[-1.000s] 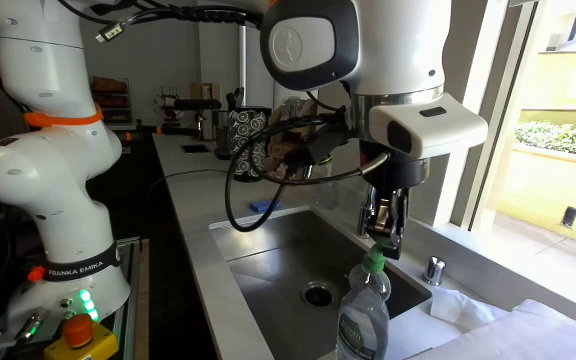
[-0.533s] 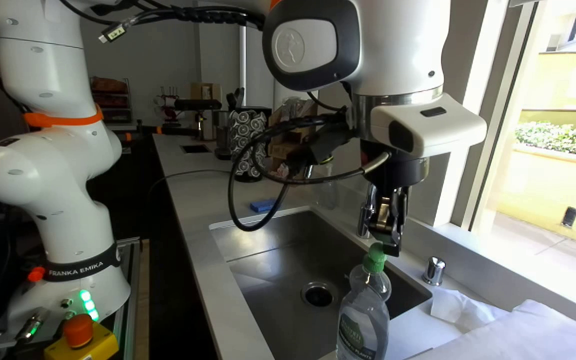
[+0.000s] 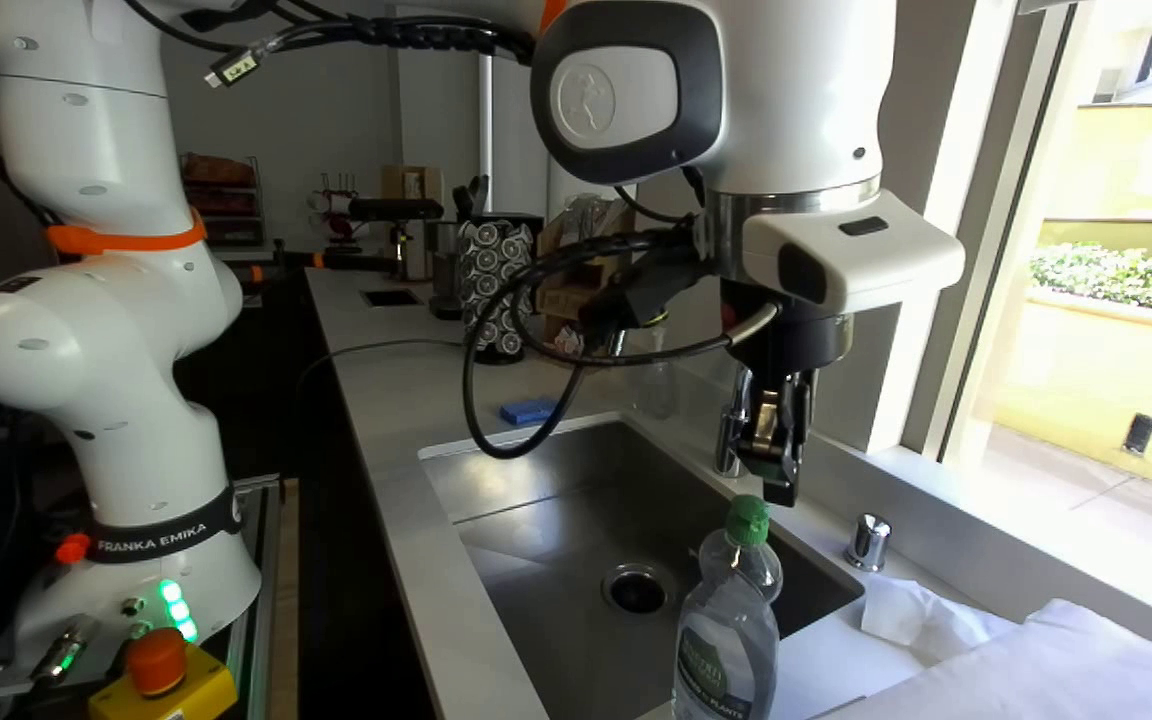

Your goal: Close the lid on the bottle

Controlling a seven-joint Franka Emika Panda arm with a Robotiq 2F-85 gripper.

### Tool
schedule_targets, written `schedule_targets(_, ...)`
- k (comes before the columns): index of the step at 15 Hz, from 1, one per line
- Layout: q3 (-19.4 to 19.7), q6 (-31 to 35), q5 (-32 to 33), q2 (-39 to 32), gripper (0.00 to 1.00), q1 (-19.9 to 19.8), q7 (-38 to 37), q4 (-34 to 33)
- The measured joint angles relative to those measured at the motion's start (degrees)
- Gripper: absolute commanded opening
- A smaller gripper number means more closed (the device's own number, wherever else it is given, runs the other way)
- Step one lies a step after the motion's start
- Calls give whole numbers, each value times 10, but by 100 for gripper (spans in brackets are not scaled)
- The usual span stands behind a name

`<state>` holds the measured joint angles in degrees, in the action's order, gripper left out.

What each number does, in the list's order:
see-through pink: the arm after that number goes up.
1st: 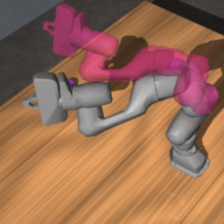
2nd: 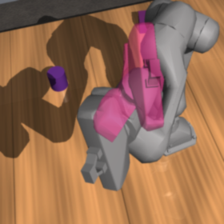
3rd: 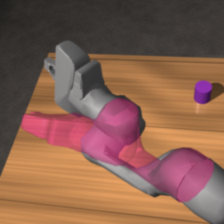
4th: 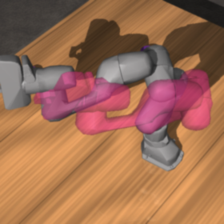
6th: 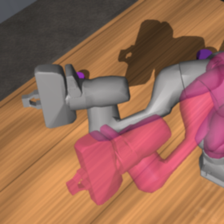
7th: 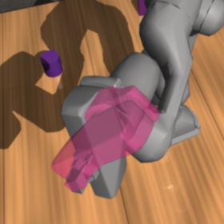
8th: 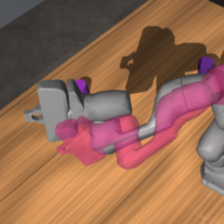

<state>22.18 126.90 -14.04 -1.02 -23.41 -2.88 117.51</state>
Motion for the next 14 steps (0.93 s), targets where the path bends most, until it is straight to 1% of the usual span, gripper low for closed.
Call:
schedule_targets(4,-1,0,0,0,0,2,5,0)
schedule_targets(5,-1,0,0,0,26,2,7,0)
schedule_targets(6,-2,0,0,0,28,2,7,0)
schedule_targets(7,-2,0,0,1,34,2,8,0)
schedule_targets(14,-6,0,2,6,88,3,18,0)
